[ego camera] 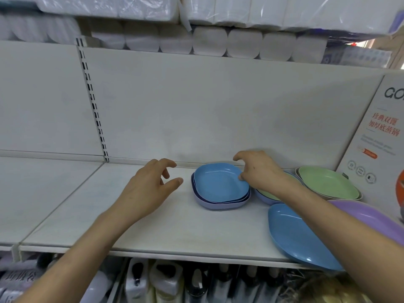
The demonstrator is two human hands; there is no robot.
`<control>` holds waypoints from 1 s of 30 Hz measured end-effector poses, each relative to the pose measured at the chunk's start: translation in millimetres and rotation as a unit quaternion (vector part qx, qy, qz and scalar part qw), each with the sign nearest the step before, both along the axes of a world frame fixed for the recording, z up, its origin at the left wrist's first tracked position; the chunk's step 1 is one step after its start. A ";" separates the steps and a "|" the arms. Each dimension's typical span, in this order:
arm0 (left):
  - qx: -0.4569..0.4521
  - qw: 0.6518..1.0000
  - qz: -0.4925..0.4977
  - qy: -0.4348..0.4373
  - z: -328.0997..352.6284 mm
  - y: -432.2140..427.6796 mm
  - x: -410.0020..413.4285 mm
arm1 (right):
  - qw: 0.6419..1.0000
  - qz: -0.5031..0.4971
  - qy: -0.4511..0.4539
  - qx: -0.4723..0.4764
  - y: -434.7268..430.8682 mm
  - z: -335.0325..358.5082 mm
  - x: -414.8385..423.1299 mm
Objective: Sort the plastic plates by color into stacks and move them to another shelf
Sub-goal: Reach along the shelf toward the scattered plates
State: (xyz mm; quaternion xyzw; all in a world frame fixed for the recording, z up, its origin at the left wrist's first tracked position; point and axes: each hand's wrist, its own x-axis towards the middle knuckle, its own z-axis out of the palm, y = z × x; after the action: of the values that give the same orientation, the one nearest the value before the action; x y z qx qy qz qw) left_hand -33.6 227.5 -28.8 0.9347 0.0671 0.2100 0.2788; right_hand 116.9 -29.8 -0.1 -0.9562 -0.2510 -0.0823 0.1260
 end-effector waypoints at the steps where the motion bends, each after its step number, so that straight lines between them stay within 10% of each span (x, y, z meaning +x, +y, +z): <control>1: 0.001 1.000 -0.001 0.001 -0.1 -0.5 0.2 | 1.000 0.000 -0.009 -0.007 0.0 0.7 -0.8; 14: 0.014 1.000 -0.013 0.015 4.4 -11.0 6.7 | 0.991 0.007 -0.132 0.012 -12.8 15.7 -9.7; 30: 0.132 0.965 -0.023 0.227 16.1 -49.1 45.4 | 0.968 -0.006 -0.039 0.249 -40.6 19.6 -9.3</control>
State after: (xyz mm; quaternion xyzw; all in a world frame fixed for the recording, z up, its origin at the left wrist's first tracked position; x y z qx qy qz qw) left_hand 11.8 178.4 -12.6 0.9876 0.0792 -0.0067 0.1353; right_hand 107.6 -70.4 19.5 -0.8923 -0.2217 -0.1799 0.3497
